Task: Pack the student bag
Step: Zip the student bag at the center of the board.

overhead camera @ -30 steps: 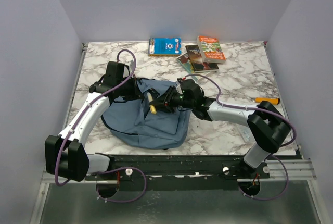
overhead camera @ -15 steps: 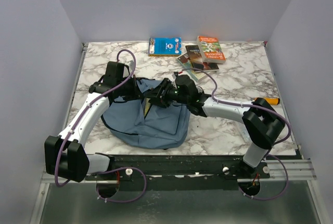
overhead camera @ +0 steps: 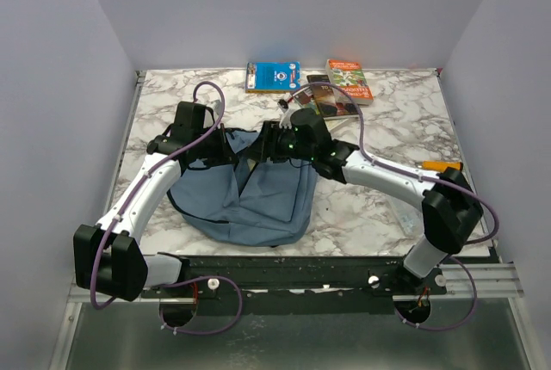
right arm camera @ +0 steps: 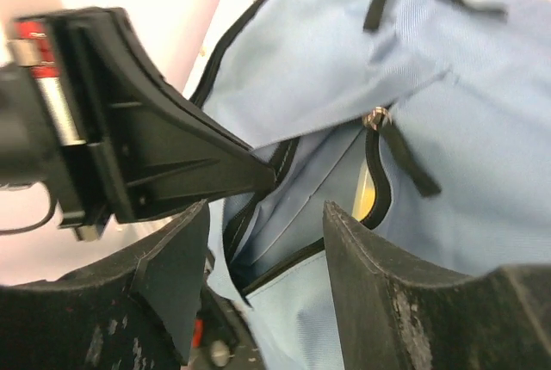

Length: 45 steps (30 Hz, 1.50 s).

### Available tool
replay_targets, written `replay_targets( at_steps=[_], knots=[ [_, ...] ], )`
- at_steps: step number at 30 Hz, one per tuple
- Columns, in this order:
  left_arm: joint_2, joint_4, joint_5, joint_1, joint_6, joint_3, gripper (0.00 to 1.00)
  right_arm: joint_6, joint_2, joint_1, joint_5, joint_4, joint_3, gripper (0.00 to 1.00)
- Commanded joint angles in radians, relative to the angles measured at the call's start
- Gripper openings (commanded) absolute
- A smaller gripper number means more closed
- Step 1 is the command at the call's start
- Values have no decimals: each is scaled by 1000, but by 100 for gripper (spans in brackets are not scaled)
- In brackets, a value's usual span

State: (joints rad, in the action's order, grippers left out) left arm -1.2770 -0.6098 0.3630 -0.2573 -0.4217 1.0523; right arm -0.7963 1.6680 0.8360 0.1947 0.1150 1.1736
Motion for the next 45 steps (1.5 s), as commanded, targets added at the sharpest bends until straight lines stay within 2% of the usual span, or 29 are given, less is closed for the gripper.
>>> replay_targets(
  at_steps=[1,6,12,16,20,28,42,45],
  knots=[
    [38,35,17,1,-1,1,0,388,-47,-67,-3,-157,71,59],
    [38,35,15,1,3,0,0,509,31,-202,269,-220,160,57],
    [24,36,34,1,10,1,0,703,126,-209,412,-232,202,53],
    [14,36,31,0,14,3,0,739,171,-209,438,-221,207,48],
    [3,36,30,0,14,4,0,736,178,-207,455,-154,168,50],
    [-18,38,57,1,12,5,0,780,254,-186,474,-174,212,51],
    [-31,45,89,0,8,4,0,823,316,-127,360,-167,285,47],
    [-29,45,87,0,9,3,0,823,328,-113,327,-172,288,42]
  ],
)
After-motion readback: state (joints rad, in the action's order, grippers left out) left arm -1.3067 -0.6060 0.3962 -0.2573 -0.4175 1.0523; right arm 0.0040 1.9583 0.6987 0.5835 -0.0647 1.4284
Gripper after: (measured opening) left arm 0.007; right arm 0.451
